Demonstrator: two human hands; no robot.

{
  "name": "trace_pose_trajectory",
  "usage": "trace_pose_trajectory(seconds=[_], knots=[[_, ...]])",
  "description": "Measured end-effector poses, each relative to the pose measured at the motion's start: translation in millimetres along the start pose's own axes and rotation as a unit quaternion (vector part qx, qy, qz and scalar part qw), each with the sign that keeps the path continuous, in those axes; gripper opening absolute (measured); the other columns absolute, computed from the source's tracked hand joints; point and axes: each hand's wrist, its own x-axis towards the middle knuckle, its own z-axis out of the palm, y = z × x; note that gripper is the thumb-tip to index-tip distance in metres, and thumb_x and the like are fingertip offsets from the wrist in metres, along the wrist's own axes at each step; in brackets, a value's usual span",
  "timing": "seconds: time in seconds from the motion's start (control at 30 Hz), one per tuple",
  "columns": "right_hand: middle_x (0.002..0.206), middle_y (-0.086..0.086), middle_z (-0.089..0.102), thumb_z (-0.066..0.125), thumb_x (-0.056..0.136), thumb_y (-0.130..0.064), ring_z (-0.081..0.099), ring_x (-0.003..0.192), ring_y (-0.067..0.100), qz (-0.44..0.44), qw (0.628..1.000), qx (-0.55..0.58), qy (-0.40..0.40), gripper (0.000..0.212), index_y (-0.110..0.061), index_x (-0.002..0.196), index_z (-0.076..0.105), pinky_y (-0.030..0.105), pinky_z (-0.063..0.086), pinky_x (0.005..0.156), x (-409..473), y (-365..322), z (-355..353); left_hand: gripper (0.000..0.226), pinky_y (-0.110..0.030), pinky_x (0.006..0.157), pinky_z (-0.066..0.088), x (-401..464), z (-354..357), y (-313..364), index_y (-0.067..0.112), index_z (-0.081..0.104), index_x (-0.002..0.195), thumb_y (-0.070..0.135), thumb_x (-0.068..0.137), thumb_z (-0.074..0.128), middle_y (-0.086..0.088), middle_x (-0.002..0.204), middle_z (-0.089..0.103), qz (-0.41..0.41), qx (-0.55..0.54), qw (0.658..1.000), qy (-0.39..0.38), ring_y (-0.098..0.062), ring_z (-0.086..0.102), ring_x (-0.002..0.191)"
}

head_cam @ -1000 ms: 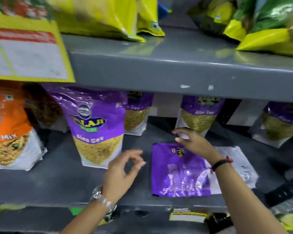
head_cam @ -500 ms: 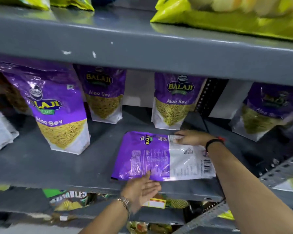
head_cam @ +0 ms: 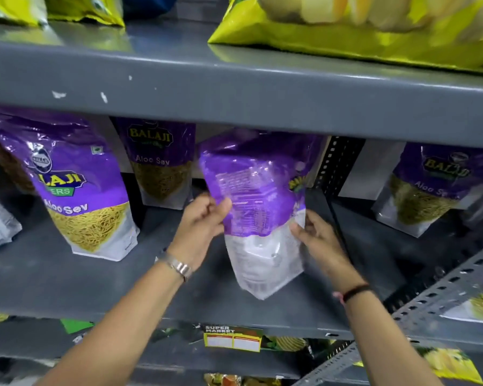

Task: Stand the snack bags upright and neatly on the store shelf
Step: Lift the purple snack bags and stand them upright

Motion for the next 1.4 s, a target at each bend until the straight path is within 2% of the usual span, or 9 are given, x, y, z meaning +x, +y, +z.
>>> trace_pose_trajectory(seconds=[0.3, 0.5, 0.6, 0.77, 0.93, 1.03, 1.13, 1.23, 1.4], knots=[[0.115, -0.001, 0.054, 0.069, 0.074, -0.002, 0.054, 0.107, 0.010, 0.000, 0.998, -0.057, -0.042, 0.048, -0.032, 0.101, 0.043, 0.030, 0.041, 0.099, -17, 27, 6, 0.017, -0.017, 0.078, 0.050, 26, -49, -17, 0.020, 0.053, 0.078, 0.006, 0.085, 0.046, 0.013, 0.070, 0.068, -0.004, 0.033, 0.999, -0.033, 0.005, 0.060, 0.070], [0.123, -0.009, 0.053, 0.077, 0.066, -0.002, 0.052, 0.100, -0.016, 0.057, 0.978, -0.079, -0.184, 0.067, -0.035, 0.111, 0.039, 0.001, 0.041, 0.080, -10, 31, 7, 0.080, -0.021, 0.098, 0.041, 19, -56, -75, 0.024, 0.033, 0.121, 0.020, 0.054, 0.077, 0.005, 0.124, 0.050, -0.127, 0.252, 0.938, -0.201, -0.008, 0.049, 0.114], [0.127, 0.011, 0.055, 0.073, 0.067, 0.005, 0.056, 0.102, 0.003, 0.052, 0.992, -0.029, -0.109, 0.060, -0.028, 0.107, 0.042, 0.011, 0.048, 0.083, -27, 38, 25, 0.091, -0.001, 0.088, 0.036, 20, -51, -93, 0.029, 0.020, 0.126, 0.015, 0.057, 0.078, 0.017, 0.124, 0.043, -0.095, 0.286, 0.940, -0.159, -0.004, 0.042, 0.114], [0.108, -0.003, 0.061, 0.071, 0.067, -0.042, 0.058, 0.100, 0.007, -0.041, 0.993, -0.078, 0.079, 0.042, -0.037, 0.105, 0.054, 0.020, 0.047, 0.086, -83, 59, 40, 0.067, -0.025, 0.102, 0.035, 8, -52, -103, 0.016, 0.018, 0.136, 0.005, 0.082, 0.057, -0.008, 0.132, 0.046, -0.032, 0.274, 0.961, 0.014, -0.022, 0.040, 0.128], [0.119, 0.001, 0.057, 0.034, 0.088, -0.050, 0.050, 0.108, 0.000, -0.010, 0.991, -0.031, 0.129, 0.028, -0.038, 0.103, 0.055, 0.016, 0.035, 0.095, -48, 42, 34, 0.088, -0.020, 0.103, 0.032, -37, -37, -99, 0.022, 0.029, 0.127, 0.061, 0.058, 0.067, 0.007, 0.132, 0.039, -0.009, 0.220, 0.975, -0.018, -0.008, 0.037, 0.126], [0.142, -0.005, 0.035, 0.021, 0.077, -0.061, 0.034, 0.125, 0.001, 0.076, 0.997, 0.019, 0.005, 0.065, -0.028, 0.132, 0.036, 0.018, 0.024, 0.105, -16, 32, 40, 0.101, -0.032, 0.108, 0.032, -43, -24, -106, 0.013, 0.021, 0.133, 0.034, 0.054, 0.079, -0.001, 0.139, 0.034, 0.000, 0.302, 0.951, -0.059, -0.012, 0.035, 0.129], [0.129, -0.014, 0.044, 0.020, 0.090, -0.048, 0.051, 0.098, -0.020, 0.077, 0.993, 0.076, -0.034, 0.040, -0.036, 0.118, 0.047, -0.004, 0.038, 0.078, -16, 36, 54, 0.082, -0.009, 0.096, 0.037, -31, -24, -105, 0.023, 0.029, 0.125, 0.015, 0.061, 0.079, 0.006, 0.128, 0.043, 0.001, 0.285, 0.955, -0.082, 0.009, 0.043, 0.116], [0.134, -0.008, 0.046, 0.034, 0.089, -0.047, 0.045, 0.116, -0.009, 0.029, 0.997, 0.055, 0.034, 0.032, -0.039, 0.119, 0.045, 0.007, 0.036, 0.093, -37, 52, 56, 0.050, -0.004, 0.086, 0.041, -9, -50, -92, 0.024, 0.043, 0.111, -0.003, 0.075, 0.064, -0.003, 0.120, 0.055, -0.027, 0.288, 0.951, -0.113, 0.022, 0.052, 0.092], [0.123, -0.022, 0.041, 0.069, 0.071, -0.044, 0.039, 0.114, -0.015, 0.004, 0.997, -0.063, 0.044, 0.060, -0.049, 0.119, 0.034, 0.009, 0.037, 0.092, -60, 71, 45, 0.043, -0.029, 0.100, 0.040, 1, -75, -91, 0.012, 0.044, 0.121, -0.003, 0.081, 0.054, -0.016, 0.126, 0.055, -0.072, 0.274, 0.955, -0.087, -0.014, 0.055, 0.108]])
